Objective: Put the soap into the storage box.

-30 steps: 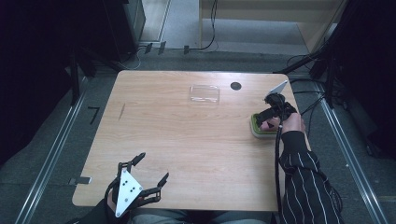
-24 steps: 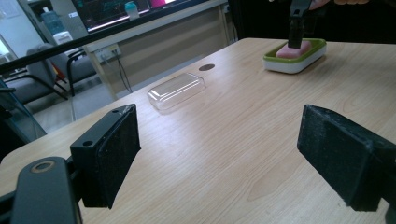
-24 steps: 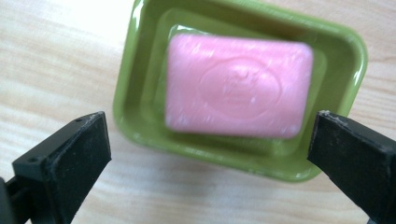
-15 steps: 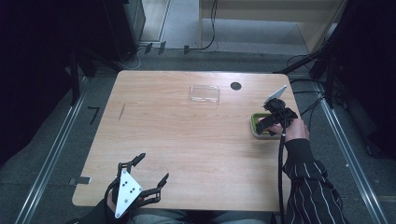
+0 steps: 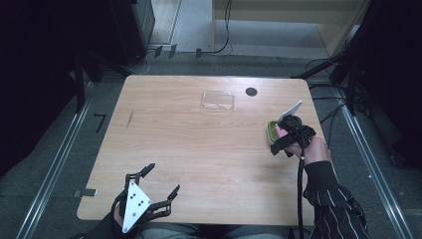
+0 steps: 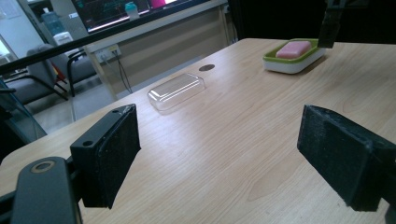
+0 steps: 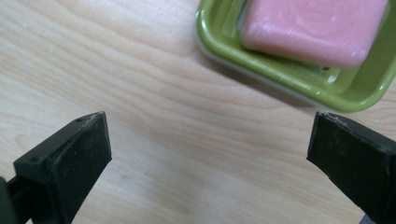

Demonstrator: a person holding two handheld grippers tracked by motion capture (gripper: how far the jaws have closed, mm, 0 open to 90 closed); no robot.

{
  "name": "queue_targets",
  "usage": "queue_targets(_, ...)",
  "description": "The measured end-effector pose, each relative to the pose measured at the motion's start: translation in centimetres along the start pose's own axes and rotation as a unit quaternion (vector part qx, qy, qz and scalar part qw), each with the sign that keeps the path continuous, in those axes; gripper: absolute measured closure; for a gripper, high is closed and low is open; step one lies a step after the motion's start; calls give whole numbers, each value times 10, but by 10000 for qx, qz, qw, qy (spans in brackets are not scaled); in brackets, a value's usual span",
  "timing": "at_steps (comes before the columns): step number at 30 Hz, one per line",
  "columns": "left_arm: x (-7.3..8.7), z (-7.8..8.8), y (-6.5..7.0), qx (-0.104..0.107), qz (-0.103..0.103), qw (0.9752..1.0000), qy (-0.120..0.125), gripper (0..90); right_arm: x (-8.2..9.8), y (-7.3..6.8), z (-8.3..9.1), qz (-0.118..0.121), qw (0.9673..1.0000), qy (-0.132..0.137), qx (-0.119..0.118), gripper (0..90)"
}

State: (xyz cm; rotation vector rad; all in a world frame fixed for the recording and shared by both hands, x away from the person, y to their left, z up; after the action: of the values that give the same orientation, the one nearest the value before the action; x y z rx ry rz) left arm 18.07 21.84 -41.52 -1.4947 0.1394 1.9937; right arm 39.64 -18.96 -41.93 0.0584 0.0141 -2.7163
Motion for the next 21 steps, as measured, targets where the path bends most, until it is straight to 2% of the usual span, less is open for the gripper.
queue_targets(5, 0, 0, 0, 6, -9, 10000, 0, 136, 10, -9, 0, 166, 9999, -5, -8, 0)
queue_targets(14, 0, 0, 0, 4, -19, 10000, -1, 136, 28, -18, 3, 233, 9997, 84, 15, 0)
queue_targets(19, 0, 0, 0, 6, -14, 10000, 0, 136, 39, -23, 0, 318, 9995, 30, 33, 0)
queue_targets(21, 0, 0, 0, 0, -10, 10000, -2, 136, 42, -24, -1, 278, 9996, 12, 32, 0)
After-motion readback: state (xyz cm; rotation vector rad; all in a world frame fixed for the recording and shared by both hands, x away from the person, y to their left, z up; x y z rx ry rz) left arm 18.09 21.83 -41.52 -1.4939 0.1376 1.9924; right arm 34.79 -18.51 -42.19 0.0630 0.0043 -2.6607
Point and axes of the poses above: each handheld gripper's, and its own axes: z roughly backward along the jaws, x roughly out of its underside, y roughly to its right, the point moved 1 cm from there along -z, roughly forward along the jaws, and after that the axes turned 7 degrees about -y, right-handed, at the moved point
